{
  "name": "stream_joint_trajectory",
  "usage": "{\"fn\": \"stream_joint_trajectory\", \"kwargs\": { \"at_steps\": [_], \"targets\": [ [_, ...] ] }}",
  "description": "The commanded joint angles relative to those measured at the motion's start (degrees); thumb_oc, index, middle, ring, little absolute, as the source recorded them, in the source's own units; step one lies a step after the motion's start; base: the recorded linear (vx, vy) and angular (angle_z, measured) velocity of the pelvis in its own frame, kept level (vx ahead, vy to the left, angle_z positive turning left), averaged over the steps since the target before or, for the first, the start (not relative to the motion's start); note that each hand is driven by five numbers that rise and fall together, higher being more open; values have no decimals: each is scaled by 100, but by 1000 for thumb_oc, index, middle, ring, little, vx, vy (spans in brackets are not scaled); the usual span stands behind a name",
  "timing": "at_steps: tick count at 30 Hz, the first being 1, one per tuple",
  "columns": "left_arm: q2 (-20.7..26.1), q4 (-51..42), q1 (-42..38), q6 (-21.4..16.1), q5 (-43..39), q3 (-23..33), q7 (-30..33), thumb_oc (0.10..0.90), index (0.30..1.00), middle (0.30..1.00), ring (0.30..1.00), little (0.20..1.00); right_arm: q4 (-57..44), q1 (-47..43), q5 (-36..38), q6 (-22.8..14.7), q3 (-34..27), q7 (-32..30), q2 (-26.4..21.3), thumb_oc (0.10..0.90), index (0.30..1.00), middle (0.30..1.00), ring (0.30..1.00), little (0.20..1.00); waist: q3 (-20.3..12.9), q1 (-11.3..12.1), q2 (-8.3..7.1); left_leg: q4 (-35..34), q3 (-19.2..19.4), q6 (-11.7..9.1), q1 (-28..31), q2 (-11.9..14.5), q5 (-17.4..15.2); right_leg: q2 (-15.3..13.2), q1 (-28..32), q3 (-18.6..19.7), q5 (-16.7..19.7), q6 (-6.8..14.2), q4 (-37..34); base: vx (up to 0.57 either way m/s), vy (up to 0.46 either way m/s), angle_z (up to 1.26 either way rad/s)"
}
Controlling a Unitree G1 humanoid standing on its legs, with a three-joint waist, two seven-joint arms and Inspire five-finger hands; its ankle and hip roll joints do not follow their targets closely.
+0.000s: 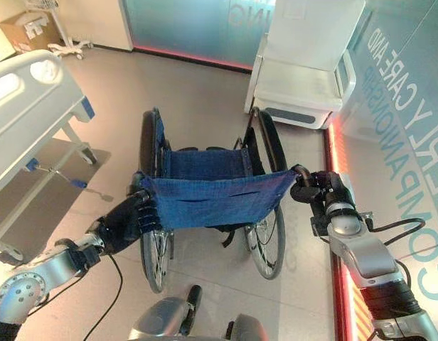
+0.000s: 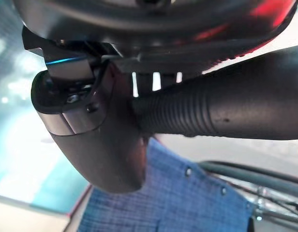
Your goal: Push the wheelchair next to the bed
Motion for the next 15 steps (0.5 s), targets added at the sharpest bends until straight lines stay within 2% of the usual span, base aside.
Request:
{"fn": "stream_joint_trajectory", "kwargs": {
  "at_steps": [1, 2, 4, 6, 8, 9, 10, 13, 15],
  "targets": [
    [-138, 226, -755, -874, 163, 271, 85, 400, 300, 300, 300, 300, -87, -335, 148, -891, 227, 384, -43, 400, 300, 300, 300, 300, -45, -133, 130, 271, -194, -210, -197, -225, 55, 303, 57, -12, 1585, -15, -1288, 206, -83, -3],
    [-149, 230, -762, -890, 171, 260, 86, 400, 300, 300, 300, 300, -86, -341, 143, -900, 225, 391, -42, 400, 300, 300, 300, 300, -21, -143, 133, 304, -196, -215, -200, -232, 30, 314, 61, 14, 1620, -17, -1340, 180, -60, 49],
    [-223, 319, -869, -1077, 227, 147, 129, 400, 300, 300, 300, 300, -83, -499, 171, -921, 289, 387, -56, 400, 300, 300, 300, 300, 155, -280, 101, 555, -176, -244, -203, -333, -178, 344, -90, 380, 2034, 46, -1799, 190, -89, 50],
    [-277, 411, -1020, -1218, 239, 8, 210, 400, 300, 300, 300, 300, -90, -666, 147, -913, 409, 360, -46, 400, 300, 300, 300, 300, 329, -467, 60, 859, -82, -239, -160, -353, -444, 266, -339, 726, 2447, 184, -2291, 269, -157, 14],
    [-269, 428, -1055, -1253, 235, -16, 232, 400, 300, 300, 300, 300, -89, -750, 123, -888, 454, 374, -31, 400, 300, 300, 300, 300, 434, -595, 47, 1076, -33, -193, -69, -329, -692, 207, -616, 893, 2649, 299, -2420, 407, -224, 14],
    [-206, 389, -1027, -1208, 232, 8, 232, 400, 300, 300, 300, 300, -152, -729, 103, -803, 406, 468, -14, 400, 300, 300, 300, 300, 498, -748, -45, 1279, -25, -123, 193, -345, -1078, 58, -1055, 991, 2958, 494, -2899, 573, -261, 28],
    [-191, 374, -1004, -1185, 235, 22, 222, 400, 300, 300, 300, 300, -168, -704, 99, -782, 390, 487, -16, 400, 300, 300, 300, 300, 531, -775, -30, 1391, -52, -103, 278, -311, -1230, 65, -1086, 979, 2988, 516, -2890, 754, -327, 61],
    [-180, 261, -863, -1087, 295, 142, 112, 400, 300, 300, 300, 300, -204, -727, 152, -684, 308, 555, -43, 400, 300, 300, 300, 300, 546, -818, -115, 1756, -118, 30, 523, -325, -1683, 87, -1141, 979, 2968, 483, -2605, 623, -254, 110],
    [-268, 278, -826, -1048, 379, 177, 28, 400, 300, 300, 300, 300, -142, -788, 200, -660, 322, 540, -54, 400, 300, 300, 300, 300, 428, -814, -108, 2075, -189, 10, 555, -335, -1587, 184, -1037, 910, 2828, 368, -2418, 438, -185, 49]
  ]
}}
